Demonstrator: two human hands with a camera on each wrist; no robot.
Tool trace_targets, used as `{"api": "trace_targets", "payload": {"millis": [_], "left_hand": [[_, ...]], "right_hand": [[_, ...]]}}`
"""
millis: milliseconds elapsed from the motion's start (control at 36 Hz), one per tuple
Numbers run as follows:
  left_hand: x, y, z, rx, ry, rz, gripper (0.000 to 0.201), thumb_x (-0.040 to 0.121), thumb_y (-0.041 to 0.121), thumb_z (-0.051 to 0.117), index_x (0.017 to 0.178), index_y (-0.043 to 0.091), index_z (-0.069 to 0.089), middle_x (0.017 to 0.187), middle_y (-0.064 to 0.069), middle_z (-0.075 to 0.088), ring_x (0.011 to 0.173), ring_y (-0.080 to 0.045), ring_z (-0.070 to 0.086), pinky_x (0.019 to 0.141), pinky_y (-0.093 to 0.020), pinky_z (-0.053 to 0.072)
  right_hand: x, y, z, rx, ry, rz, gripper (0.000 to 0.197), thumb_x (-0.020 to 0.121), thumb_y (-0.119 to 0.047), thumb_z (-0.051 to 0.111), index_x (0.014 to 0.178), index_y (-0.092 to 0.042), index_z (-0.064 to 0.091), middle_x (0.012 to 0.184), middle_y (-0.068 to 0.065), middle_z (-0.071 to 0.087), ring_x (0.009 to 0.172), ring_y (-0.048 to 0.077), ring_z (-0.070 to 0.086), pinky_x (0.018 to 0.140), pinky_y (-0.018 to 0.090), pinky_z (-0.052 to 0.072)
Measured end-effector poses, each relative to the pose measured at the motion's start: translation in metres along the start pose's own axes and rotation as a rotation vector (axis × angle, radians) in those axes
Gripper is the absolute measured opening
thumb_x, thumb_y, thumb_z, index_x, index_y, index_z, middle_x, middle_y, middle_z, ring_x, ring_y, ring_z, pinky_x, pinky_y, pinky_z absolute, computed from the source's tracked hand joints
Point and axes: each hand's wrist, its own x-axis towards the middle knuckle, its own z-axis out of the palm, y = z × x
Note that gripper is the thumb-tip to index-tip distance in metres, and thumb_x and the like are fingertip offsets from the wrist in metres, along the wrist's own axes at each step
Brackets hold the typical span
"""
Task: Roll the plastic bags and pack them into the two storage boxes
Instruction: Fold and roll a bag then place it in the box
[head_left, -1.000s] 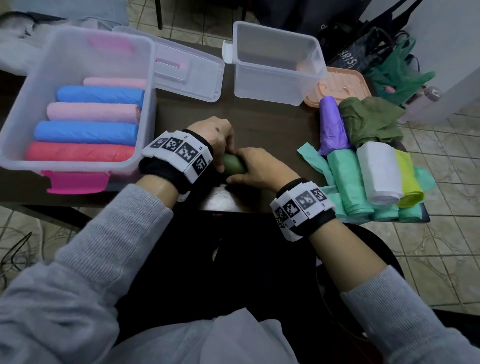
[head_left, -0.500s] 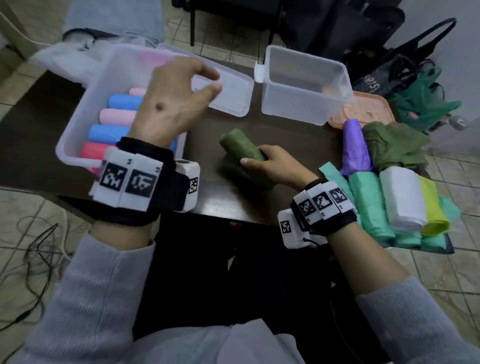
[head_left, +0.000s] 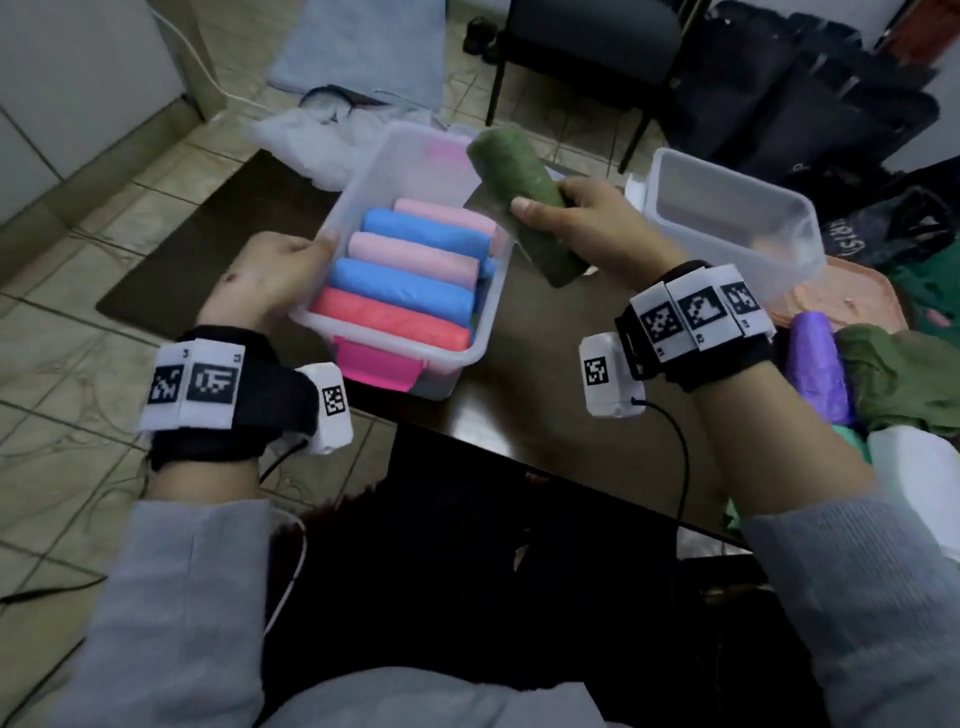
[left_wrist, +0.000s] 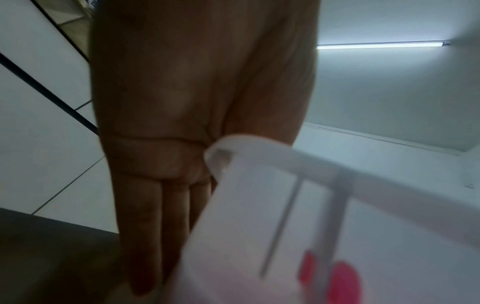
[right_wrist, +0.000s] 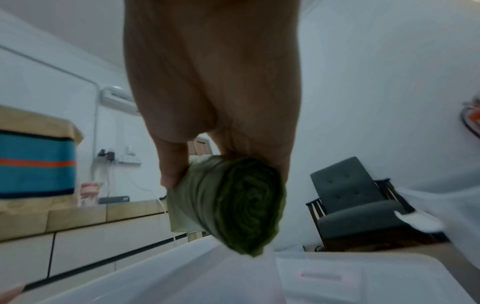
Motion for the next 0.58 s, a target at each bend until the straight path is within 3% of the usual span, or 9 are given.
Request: {"api": "trace_targets", "payload": {"millis": [56,139,222,333,389,472,583], "left_hand": [[0.000,0.001,-0.001,-0.032,0.004,0.020,0.040,0.096,0.042,0.045,0.099,0.009,0.068,0.092,-0.010,0.059,0.084,-0.019,0.054,0.076,-0.028,0.039],[-0.001,0.001,0.000,-0.003,0.023,0.042,0.040,0.098,0.040,0.041,0.078,0.010,0.059,0.087,-0.018,0.056,0.084,-0.029,0.054,0.073,-0.032,0.037],[-0.005,-0.001,0.007,0.053,0.063,0.039,0.042,0.100,0.037,0.033,0.087,0.008,0.060,0.090,-0.014,0.053,0.090,-0.032,0.051,0.073,-0.033,0.033],[-0.008,-0.005,0.014,0.014,0.116,0.067,0.047,0.098,0.040,0.038,0.085,0.000,0.059,0.069,-0.006,0.048,0.069,-0.024,0.044,0.057,-0.036,0.029],[-0.007,-0.007,0.014,0.001,0.131,0.092,0.046,0.095,0.040,0.045,0.088,-0.002,0.062,0.070,-0.006,0.048,0.067,-0.021,0.043,0.052,-0.029,0.031],[-0.007,-0.008,0.016,0.010,0.177,0.114,0.037,0.095,0.034,0.047,0.091,0.004,0.066,0.076,-0.008,0.055,0.071,-0.022,0.047,0.057,-0.031,0.034],[-0.009,-0.011,0.017,0.005,0.212,0.153,0.034,0.095,0.034,0.045,0.083,0.009,0.064,0.060,0.000,0.048,0.070,-0.025,0.049,0.058,-0.030,0.029]], "right_hand": [[0.011,-0.012,0.003,-0.091,0.031,-0.056,0.034,0.088,-0.037,0.062,0.104,-0.007,0.062,0.082,0.000,0.059,0.068,0.010,0.056,0.057,0.016,0.043],[0.028,-0.026,0.010,-0.244,0.092,-0.125,0.040,0.086,-0.041,0.062,0.110,-0.008,0.059,0.091,0.001,0.058,0.083,0.017,0.055,0.062,0.026,0.040],[0.042,-0.035,0.018,-0.396,0.110,-0.155,0.044,0.087,-0.041,0.061,0.116,-0.009,0.055,0.103,0.004,0.058,0.091,0.018,0.053,0.064,0.024,0.033],[0.058,-0.039,0.030,-0.544,0.108,-0.191,0.048,0.086,-0.038,0.062,0.119,-0.005,0.052,0.118,0.013,0.058,0.107,0.027,0.053,0.075,0.027,0.034],[0.064,-0.039,0.035,-0.603,0.108,-0.191,0.048,0.086,-0.037,0.063,0.118,-0.004,0.052,0.119,0.015,0.056,0.108,0.029,0.053,0.076,0.029,0.035],[0.069,-0.038,0.042,-0.696,0.105,-0.205,0.051,0.087,-0.037,0.062,0.122,-0.002,0.050,0.124,0.017,0.053,0.113,0.031,0.049,0.086,0.035,0.038],[0.074,-0.036,0.049,-0.744,0.116,-0.221,0.052,0.087,-0.036,0.062,0.126,-0.004,0.047,0.127,0.017,0.049,0.116,0.031,0.046,0.092,0.037,0.038]]}}
